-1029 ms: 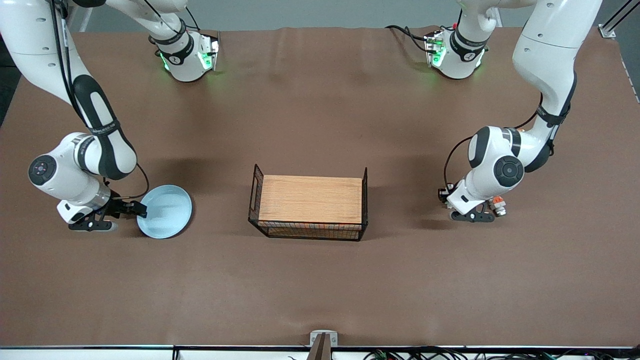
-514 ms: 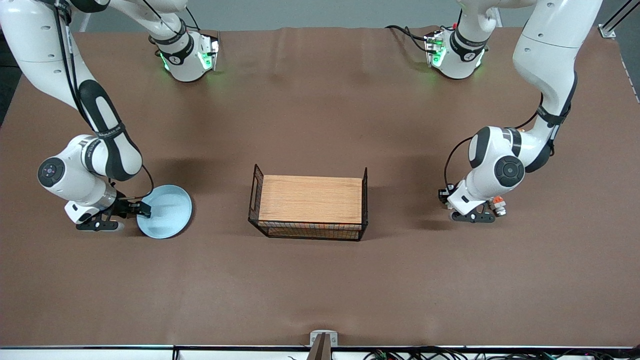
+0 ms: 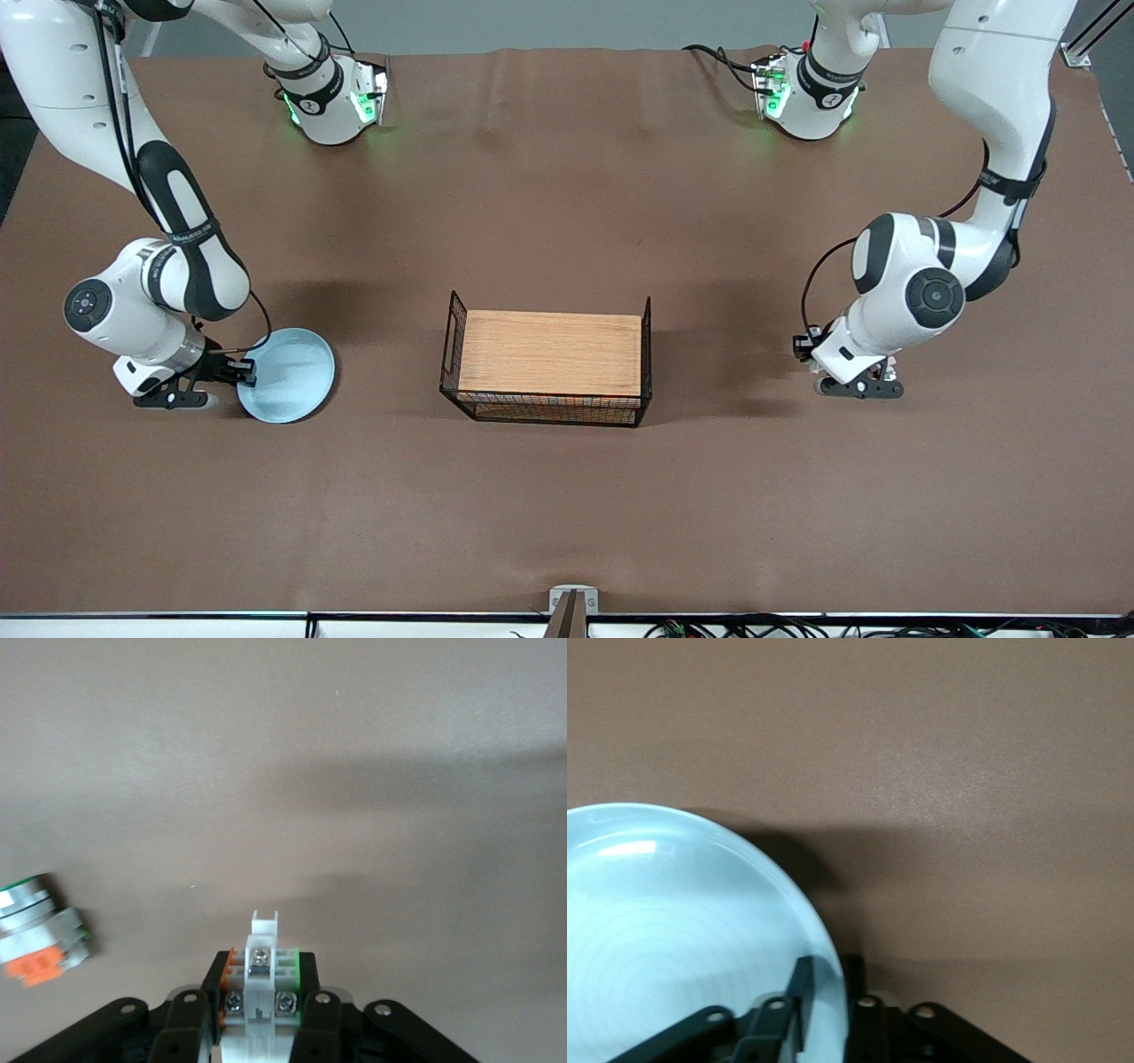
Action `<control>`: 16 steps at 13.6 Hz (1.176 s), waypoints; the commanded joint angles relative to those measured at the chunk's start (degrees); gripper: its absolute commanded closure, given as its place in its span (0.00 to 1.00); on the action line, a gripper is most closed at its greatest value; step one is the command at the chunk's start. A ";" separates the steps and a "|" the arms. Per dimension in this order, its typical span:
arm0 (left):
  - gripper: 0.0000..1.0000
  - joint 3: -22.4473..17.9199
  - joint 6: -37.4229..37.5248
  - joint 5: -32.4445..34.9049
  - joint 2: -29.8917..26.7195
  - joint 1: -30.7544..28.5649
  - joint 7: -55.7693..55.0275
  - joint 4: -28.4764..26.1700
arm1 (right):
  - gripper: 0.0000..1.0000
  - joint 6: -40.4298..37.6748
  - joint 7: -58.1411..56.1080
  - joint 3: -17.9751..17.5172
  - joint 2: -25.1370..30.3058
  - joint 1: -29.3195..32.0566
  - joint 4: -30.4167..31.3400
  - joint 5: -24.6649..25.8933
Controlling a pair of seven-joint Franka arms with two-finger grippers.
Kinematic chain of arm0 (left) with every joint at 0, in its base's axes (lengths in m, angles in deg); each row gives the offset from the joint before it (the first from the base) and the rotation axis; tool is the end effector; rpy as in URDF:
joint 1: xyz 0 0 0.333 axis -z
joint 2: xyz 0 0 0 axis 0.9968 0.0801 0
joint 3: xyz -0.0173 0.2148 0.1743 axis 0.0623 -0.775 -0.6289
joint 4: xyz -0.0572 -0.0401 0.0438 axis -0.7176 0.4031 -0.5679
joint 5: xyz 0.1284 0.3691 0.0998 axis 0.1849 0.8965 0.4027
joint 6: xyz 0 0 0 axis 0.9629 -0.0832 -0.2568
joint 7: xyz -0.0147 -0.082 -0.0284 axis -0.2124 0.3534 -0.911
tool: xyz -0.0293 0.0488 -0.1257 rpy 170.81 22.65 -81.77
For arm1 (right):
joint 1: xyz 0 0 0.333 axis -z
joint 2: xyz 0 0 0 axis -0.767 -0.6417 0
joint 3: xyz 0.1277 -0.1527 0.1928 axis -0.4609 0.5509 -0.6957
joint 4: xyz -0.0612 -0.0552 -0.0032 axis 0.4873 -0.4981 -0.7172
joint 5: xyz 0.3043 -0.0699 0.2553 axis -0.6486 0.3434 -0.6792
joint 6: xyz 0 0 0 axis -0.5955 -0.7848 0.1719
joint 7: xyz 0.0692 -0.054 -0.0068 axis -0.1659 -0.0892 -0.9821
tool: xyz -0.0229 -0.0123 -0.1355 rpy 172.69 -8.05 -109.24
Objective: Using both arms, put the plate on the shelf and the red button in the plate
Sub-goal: 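Lift the plate with the right gripper toward the wire basket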
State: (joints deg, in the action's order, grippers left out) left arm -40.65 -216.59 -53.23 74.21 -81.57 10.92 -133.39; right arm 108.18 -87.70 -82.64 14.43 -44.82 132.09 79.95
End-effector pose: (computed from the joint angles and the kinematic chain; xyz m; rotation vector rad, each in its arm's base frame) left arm 0.5868 -0.1046 0.1856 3.1228 -0.1094 -0.1184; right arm 0.5828 -0.1014 0.1049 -3.1111 0.0219 -0.0890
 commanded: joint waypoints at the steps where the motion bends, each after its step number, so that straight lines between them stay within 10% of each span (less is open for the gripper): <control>1: 0.78 -0.12 5.31 1.05 -1.81 -0.23 -0.36 3.16 | 1.00 -0.25 -1.00 -0.39 0.28 0.72 0.56 -1.78; 9: 0.78 -0.12 17.81 0.96 -1.73 -0.14 -3.26 12.58 | 1.00 -18.68 2.86 -0.47 6.60 0.54 -6.28 -2.58; 16: 0.78 -0.20 17.81 0.43 -1.81 -0.23 -3.62 13.02 | 1.00 -35.11 33.05 -0.65 21.97 -6.13 -6.47 -2.49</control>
State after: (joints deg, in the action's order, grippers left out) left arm -40.87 -200.04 -53.23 72.42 -81.72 8.19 -121.35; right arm 77.22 -63.66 -83.31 30.64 -48.41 124.14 78.30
